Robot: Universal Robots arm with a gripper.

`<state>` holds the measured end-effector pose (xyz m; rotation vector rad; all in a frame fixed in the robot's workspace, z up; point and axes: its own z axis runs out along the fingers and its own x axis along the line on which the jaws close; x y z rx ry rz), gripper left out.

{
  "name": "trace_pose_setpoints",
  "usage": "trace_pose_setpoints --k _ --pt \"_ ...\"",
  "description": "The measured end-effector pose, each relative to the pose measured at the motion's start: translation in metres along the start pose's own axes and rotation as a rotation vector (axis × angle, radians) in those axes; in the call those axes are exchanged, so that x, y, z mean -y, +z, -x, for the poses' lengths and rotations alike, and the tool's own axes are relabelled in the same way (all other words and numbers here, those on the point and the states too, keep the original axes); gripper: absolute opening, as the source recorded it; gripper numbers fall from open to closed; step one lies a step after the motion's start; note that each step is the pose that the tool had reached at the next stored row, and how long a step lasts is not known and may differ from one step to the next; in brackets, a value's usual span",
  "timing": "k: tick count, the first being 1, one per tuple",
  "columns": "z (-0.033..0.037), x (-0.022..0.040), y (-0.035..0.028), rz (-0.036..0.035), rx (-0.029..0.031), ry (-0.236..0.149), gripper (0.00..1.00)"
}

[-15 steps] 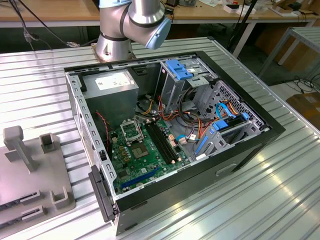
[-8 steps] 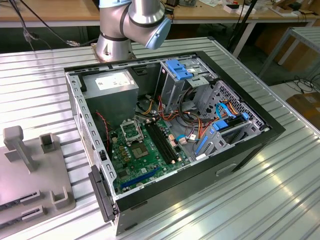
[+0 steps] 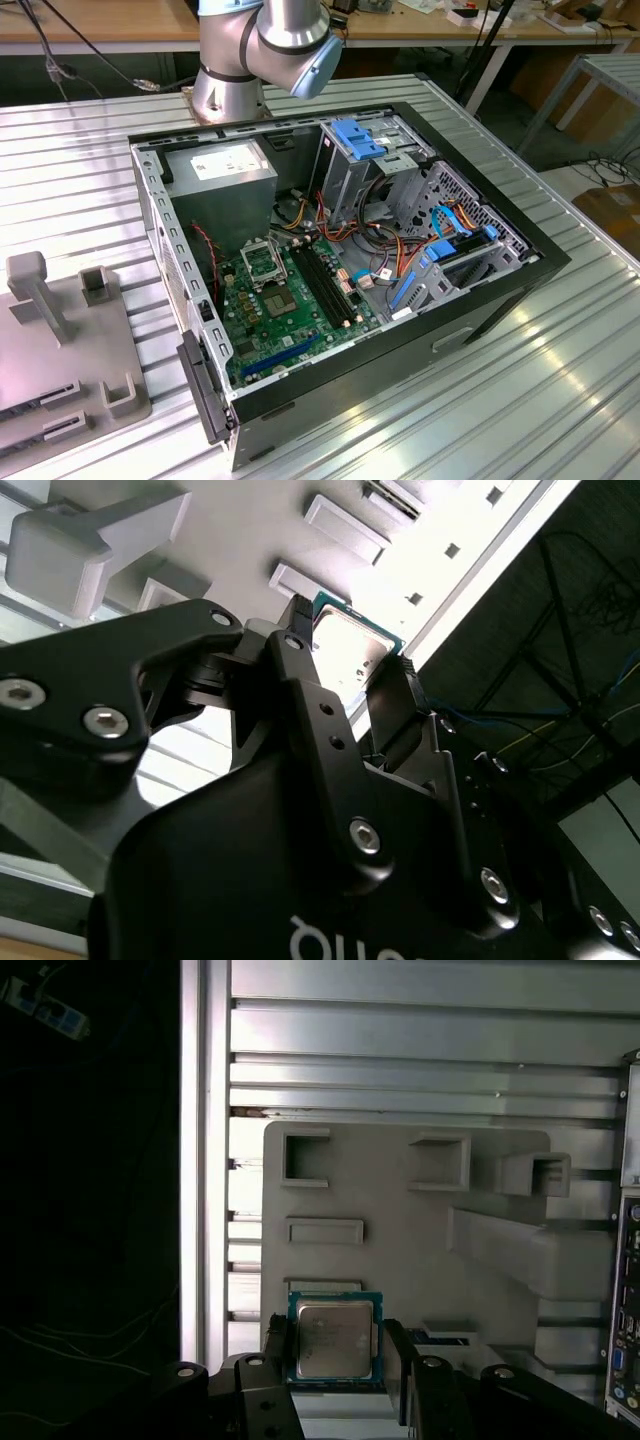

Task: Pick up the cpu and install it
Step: 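Pick up the cpu and move it towards the insertion slot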

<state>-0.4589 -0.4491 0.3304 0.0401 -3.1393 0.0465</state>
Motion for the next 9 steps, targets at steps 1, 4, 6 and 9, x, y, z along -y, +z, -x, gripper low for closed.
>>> trace_pose_setpoints --k 1,4,6,9 --pt "0.0000 0.0000 -0.0006 0.0000 0.0001 0.000 0.47" --pt "0.0000 0.0001 -0.0025 0.0000 -0.0001 0.000 0.47" --pt "0.0000 0.0001 -0.0043 0.0002 -0.0001 0.000 0.47" --pt "0.0000 0.0002 -0.0049 0.0000 -0.0011 0.000 0.47"
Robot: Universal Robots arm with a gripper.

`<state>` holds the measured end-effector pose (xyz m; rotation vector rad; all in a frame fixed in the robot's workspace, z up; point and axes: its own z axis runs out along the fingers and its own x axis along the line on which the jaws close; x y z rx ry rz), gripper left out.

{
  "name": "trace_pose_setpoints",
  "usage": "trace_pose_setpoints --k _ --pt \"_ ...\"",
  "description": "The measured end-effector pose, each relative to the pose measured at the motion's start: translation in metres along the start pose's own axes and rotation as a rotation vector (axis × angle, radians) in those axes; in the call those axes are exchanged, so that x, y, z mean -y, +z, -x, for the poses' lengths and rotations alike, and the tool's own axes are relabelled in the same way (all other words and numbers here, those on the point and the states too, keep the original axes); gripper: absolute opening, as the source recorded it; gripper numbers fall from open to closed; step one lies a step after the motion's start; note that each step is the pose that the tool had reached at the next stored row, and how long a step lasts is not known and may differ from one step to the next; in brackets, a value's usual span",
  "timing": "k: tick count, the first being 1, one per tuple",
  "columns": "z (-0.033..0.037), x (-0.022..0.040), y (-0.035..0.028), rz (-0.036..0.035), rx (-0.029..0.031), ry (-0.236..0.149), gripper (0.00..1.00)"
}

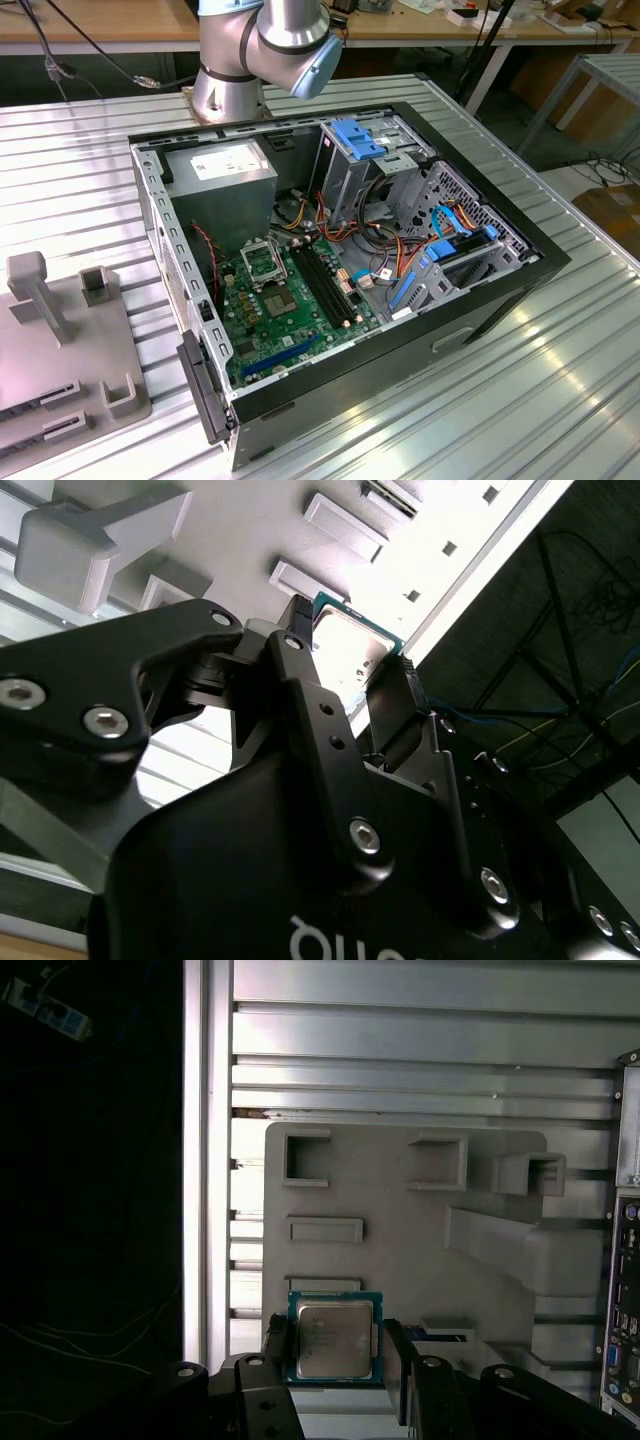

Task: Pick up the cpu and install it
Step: 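Pick up the cpu and move it towards the insertion slot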

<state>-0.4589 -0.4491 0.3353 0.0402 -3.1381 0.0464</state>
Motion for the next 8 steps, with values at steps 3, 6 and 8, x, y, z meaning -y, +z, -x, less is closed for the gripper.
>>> trace_pose_setpoints --k 3,6,8 --pt "0.0000 0.0000 0.0000 0.0000 -0.0001 0.000 0.47" --pt "0.0000 0.0000 0.0000 0.0001 -0.0001 0.000 0.47" --pt "0.0000 0.0000 -0.0002 0.0000 -0.0001 0.000 0.47"
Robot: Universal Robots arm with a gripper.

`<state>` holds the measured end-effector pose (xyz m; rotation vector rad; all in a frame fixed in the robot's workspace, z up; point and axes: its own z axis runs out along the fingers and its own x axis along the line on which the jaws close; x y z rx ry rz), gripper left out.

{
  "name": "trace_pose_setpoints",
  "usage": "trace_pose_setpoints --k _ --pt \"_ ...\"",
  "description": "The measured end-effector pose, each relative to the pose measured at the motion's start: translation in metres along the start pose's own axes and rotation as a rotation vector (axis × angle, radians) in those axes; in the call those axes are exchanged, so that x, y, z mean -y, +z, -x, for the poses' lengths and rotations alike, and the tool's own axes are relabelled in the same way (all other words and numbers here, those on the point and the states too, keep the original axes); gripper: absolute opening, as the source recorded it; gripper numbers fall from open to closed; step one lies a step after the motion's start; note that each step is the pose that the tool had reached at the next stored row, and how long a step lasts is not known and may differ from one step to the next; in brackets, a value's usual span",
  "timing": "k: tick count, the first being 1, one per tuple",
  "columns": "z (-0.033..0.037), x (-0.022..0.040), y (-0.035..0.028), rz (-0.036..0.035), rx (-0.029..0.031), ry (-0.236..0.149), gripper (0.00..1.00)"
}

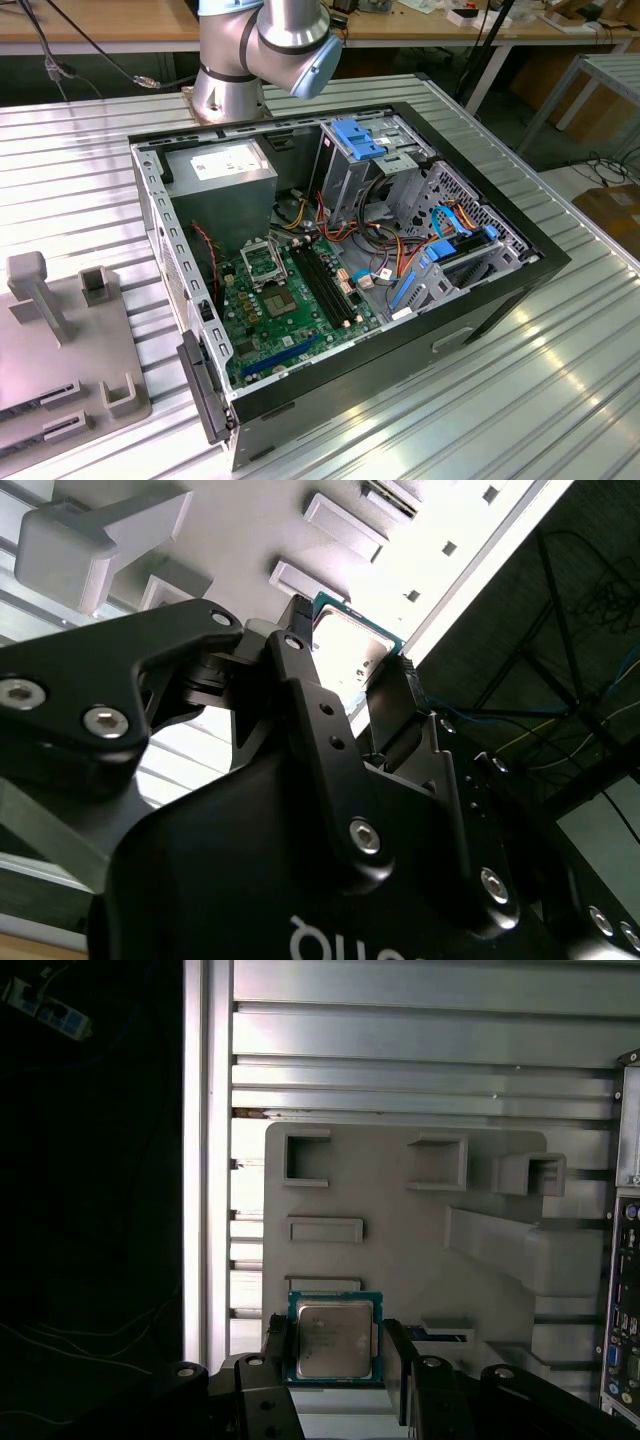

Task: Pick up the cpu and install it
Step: 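Pick up the cpu and move it towards the insertion slot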

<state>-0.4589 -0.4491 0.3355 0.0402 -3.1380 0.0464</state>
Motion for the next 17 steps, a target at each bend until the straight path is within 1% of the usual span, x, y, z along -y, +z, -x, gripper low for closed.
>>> trace_pose_setpoints --k 2,4,6,17 --pt "0.0000 0.0000 -0.0002 0.0000 0.0000 0.000 0.47" --pt "0.0000 0.0002 -0.0081 0.0001 0.0002 0.000 0.47" --pt "0.0000 0.0003 -0.0109 0.0001 0.0001 0.000 0.47" --pt "0.0000 0.0004 -0.0138 0.0002 0.0000 0.000 0.47"
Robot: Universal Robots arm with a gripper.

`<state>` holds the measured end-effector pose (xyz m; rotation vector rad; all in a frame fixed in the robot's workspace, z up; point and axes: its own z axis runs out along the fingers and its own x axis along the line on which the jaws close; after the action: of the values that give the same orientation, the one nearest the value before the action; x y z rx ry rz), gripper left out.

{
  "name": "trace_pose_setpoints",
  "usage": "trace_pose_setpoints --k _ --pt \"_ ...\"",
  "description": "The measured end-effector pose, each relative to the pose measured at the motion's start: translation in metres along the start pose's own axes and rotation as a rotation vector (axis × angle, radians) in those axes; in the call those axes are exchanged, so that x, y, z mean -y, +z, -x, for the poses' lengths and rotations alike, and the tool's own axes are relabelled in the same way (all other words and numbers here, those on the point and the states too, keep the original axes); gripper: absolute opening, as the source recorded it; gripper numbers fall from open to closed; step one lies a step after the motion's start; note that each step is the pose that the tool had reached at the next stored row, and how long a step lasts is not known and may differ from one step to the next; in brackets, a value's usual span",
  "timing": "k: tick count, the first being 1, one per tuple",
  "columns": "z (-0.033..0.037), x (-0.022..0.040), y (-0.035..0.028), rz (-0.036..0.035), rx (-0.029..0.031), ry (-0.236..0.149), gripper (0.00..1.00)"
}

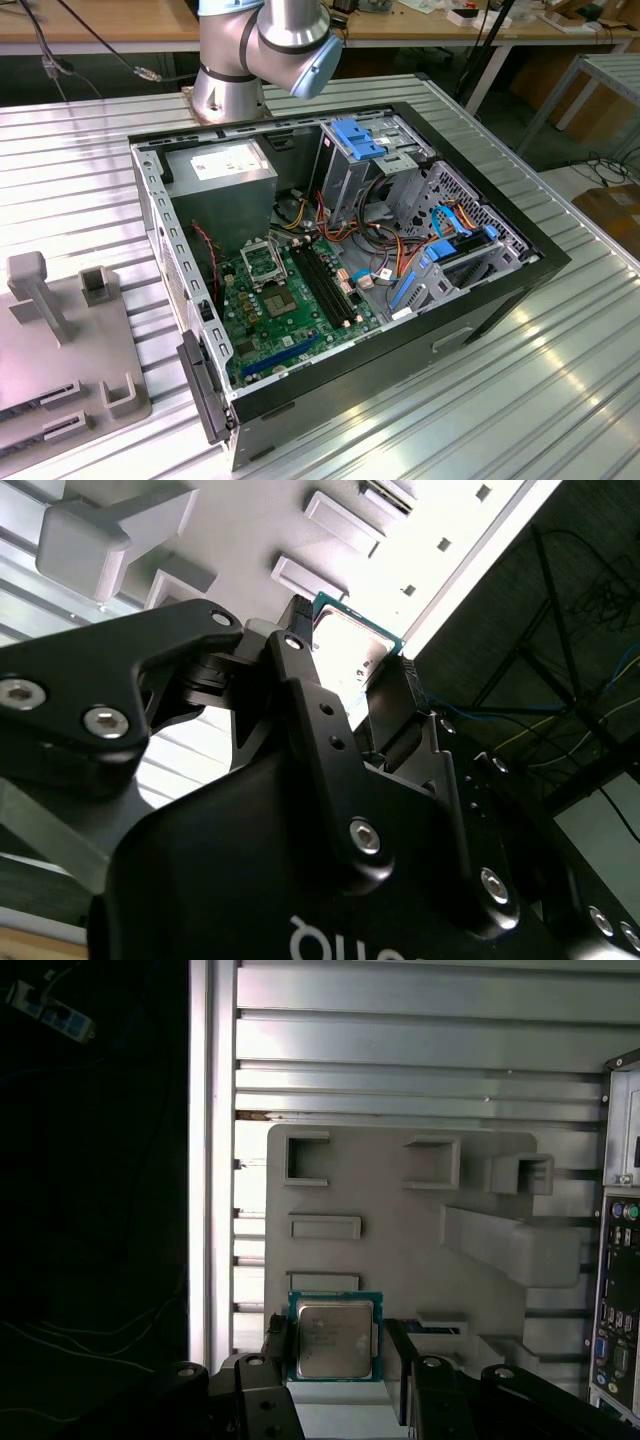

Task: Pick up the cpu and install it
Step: 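Pick up the cpu and move it towards the insertion slot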

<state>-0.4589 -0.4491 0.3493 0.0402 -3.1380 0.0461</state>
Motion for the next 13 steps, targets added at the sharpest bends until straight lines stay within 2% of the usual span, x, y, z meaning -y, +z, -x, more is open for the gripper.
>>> trace_pose_setpoints --k 13 --pt "0.0000 0.0001 -0.0047 0.0000 0.0000 0.000 0.47"
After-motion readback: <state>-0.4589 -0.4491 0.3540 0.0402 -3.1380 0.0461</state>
